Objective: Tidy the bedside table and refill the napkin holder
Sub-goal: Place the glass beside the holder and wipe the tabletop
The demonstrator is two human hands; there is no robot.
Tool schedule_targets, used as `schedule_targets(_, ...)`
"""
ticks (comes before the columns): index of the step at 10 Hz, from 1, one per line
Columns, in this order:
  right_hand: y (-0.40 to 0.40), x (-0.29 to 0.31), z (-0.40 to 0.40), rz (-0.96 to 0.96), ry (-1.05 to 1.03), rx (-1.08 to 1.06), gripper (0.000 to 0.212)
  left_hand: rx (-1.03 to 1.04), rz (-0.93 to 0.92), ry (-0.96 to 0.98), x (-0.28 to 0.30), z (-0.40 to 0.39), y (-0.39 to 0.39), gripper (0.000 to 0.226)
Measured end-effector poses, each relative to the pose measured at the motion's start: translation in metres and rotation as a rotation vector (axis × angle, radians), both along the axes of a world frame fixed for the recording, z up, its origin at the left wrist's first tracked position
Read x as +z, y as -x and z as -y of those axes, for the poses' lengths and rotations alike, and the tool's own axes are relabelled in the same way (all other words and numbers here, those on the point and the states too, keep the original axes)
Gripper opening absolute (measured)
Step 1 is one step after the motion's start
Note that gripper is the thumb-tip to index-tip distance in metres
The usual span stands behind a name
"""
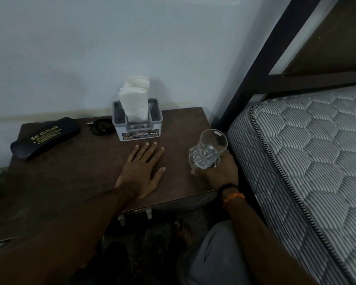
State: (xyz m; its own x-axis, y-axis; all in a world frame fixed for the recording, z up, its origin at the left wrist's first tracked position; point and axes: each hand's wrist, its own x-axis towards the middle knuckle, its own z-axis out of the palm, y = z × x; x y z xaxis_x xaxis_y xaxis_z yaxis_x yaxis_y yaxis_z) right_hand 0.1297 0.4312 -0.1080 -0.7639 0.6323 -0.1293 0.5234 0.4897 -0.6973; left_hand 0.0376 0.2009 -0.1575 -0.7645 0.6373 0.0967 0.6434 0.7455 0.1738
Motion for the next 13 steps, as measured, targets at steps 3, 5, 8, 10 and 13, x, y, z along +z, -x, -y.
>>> schedule_targets(3,0.033,0.002,0.009,-0.154,0.003,0.049,0.074,0.000,-0.008,0.001,0.002,0.000,0.000,0.063)
schedule_targets(5,0.063,0.006,0.016,-0.253,0.006,0.052,0.064,0.002,0.009,-0.003,0.001,-0.001,0.000,0.063)
schedule_targets(8,0.100,0.004,0.008,-0.273,0.034,0.038,0.068,-0.005,0.005,-0.004,0.002,0.000,0.001,0.064)
schedule_targets(10,0.115,0.000,0.002,-0.289,0.038,0.044,0.067,-0.001,0.000,-0.001,-0.001,0.001,0.002,0.064)
schedule_targets(13,0.124,-0.004,-0.002,-0.302,0.026,0.057,0.070,-0.006,0.009,-0.007,0.001,0.001,0.001,0.065)
